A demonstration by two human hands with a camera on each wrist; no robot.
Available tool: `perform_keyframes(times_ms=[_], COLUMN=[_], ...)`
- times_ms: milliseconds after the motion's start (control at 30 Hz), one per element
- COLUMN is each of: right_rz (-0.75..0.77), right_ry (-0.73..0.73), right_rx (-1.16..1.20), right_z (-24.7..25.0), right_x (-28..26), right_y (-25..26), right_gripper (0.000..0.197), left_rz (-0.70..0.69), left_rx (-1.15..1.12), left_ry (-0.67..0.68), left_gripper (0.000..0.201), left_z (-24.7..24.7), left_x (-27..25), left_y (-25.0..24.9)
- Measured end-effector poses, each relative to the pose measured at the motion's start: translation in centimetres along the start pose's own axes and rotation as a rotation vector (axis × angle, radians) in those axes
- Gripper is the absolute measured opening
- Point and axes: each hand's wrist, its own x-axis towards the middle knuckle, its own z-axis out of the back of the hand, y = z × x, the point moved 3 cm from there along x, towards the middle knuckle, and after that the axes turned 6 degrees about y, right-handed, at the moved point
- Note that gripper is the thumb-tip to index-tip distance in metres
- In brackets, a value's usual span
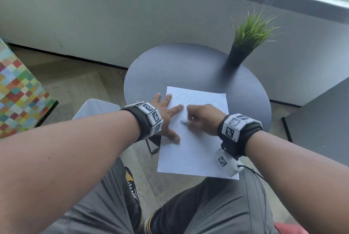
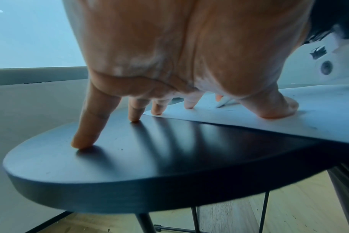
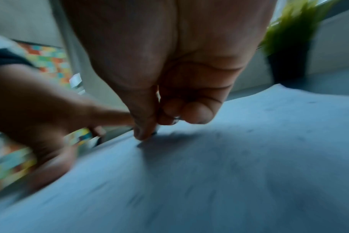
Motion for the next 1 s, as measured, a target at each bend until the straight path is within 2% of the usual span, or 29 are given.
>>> perform_keyframes(times_ms=[67,100,133,233,267,300,400,433,567,600,733,800,867,900,933,1000], right_rz=[-0.151,-0.167,-0.122,0.155,0.175,0.133,-0.154,-0.167,0.160,0.137,-0.206,-0.114,0.092,0.134,0.109,-0.078], right_ry=[-0.093,-0.109,-0.103,0.019,0.035,0.012,-0.120,-0.133,0.025,0.040,-0.088,-0.087,0.025,0.070,0.076,0.005], right_rx=[0.038,0.024,-0.004,-0.047,-0.040,-0.031,0.006,-0.001,-0.025,-0.018,0.003,-0.027,-0.039,-0.037,-0.036,-0.020], right_z=[1.0,1.0,0.6,-1.6,-1.5,-1.0,0.7,0.6,-2.4,-2.0,0.5,-0.1,-1.8,-2.0,-1.6,0.0], right_x=[0.2,0.2,0.1,-1.1,-1.3,-1.1,-0.2,-0.3,-1.4,-1.4,-0.5,-0.8,-1.7,-1.8,-1.7,-1.0], right_y=[-1.8,-1.7,-0.9,2.9,2.9,2.2,-0.9,-0.8,3.3,2.9,-1.0,0.7,3.4,3.6,2.9,0.4], right_gripper=[0.024,0.022,0.020,0.021,0.022,0.023,0.025,0.024,0.020,0.023,0.023,0.020,0.019,0.021,0.024,0.024], left_rz=[-0.003,-0.004,-0.005,-0.018,-0.018,-0.016,-0.012,-0.013,-0.017,-0.017,-0.011,-0.014,-0.017,-0.016,-0.016,-0.012], left_rx=[0.000,0.002,0.006,0.022,0.024,0.025,0.017,0.014,0.013,0.011,0.006,0.010,0.010,0.010,0.012,0.016], left_ry=[0.012,0.013,0.011,-0.001,-0.001,0.000,0.001,0.001,0.009,0.010,0.013,0.012,0.021,0.024,0.025,0.025], left_gripper=[0.122,0.122,0.123,0.123,0.123,0.122,0.121,0.121,0.124,0.125,0.126,0.126,0.126,0.126,0.126,0.126], left_z=[0.1,0.1,0.1,0.0,0.0,0.0,0.0,0.0,0.0,0.0,-0.1,0.0,0.1,0.2,0.1,0.1], left_x=[0.1,0.1,0.1,0.0,0.0,-0.1,0.0,0.0,0.0,0.0,0.1,0.1,0.0,0.1,0.0,0.1], left_y=[-0.2,-0.2,-0.2,-0.2,-0.2,-0.2,-0.3,-0.3,-0.3,-0.3,-0.3,-0.4,-0.4,-0.4,-0.4,-0.5])
